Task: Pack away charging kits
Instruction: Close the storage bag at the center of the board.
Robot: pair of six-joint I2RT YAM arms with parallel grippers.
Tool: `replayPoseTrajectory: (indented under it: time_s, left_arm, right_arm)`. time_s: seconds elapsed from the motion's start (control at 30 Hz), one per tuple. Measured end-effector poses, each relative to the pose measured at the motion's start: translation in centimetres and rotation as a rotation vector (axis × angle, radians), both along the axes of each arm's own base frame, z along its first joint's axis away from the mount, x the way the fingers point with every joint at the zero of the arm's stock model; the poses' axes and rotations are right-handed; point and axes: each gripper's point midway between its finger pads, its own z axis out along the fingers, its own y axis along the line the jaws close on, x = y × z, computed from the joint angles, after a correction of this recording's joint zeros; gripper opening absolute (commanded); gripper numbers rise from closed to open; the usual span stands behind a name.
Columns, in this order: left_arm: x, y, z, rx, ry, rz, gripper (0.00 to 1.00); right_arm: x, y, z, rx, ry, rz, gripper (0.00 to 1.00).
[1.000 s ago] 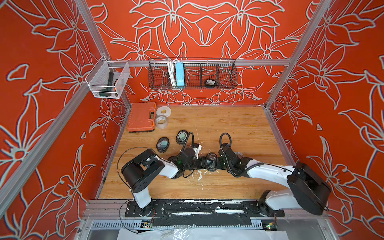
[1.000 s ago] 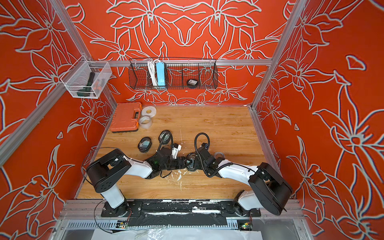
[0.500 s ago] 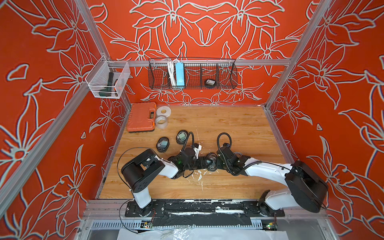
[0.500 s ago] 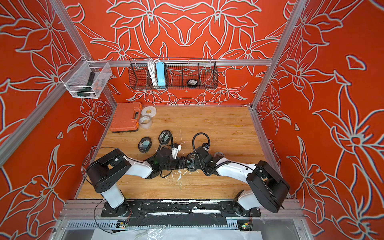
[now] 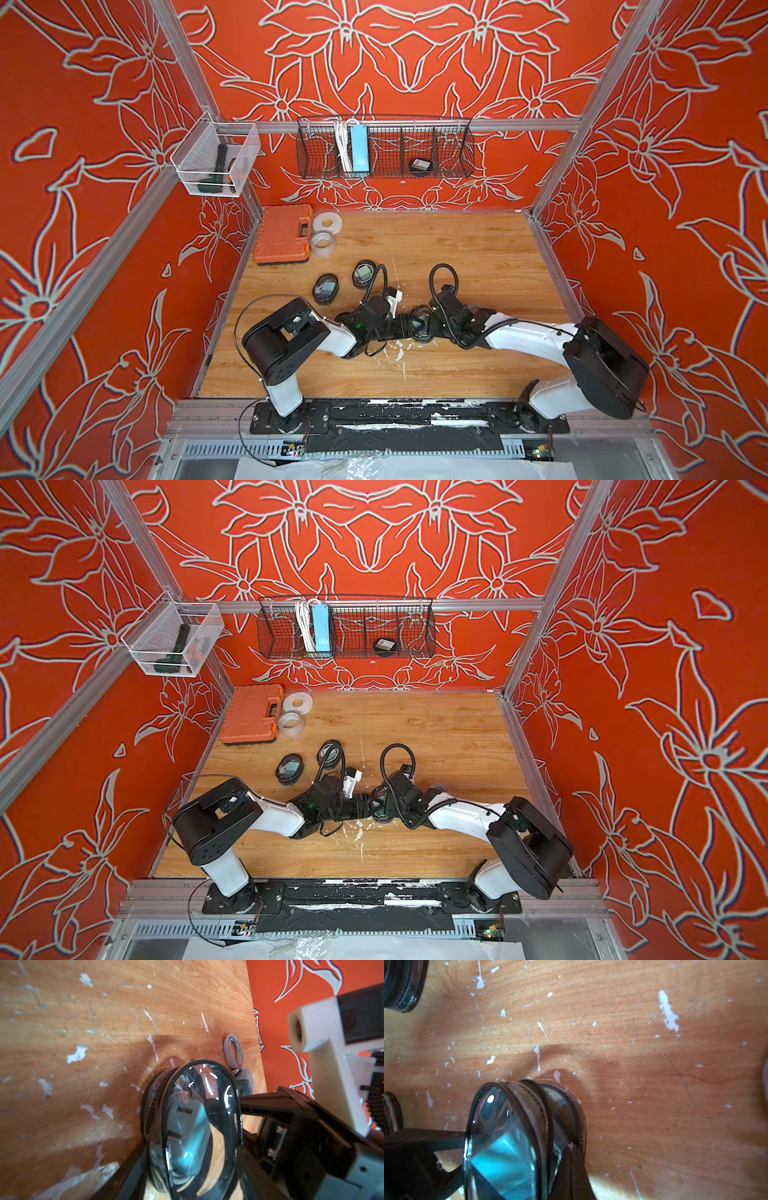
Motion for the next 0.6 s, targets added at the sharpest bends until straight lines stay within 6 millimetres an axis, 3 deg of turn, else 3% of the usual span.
replayPoseTrajectory:
  time_s: [0.27, 0.6]
  left_arm:
    - [-0.2, -0.1, 0.0, -0.002, -0.006, 0.001, 0.63]
    - [-0.9, -0.2, -0.2, -0.008, -0.002, -0.012, 0.63]
  right_arm:
    - [-0.5, 0.5, 0.2, 0.012, 0.030, 0.020, 0.07]
    - [-0.7, -1.5, 0.1, -0.076, 0.018, -0.007, 0.15]
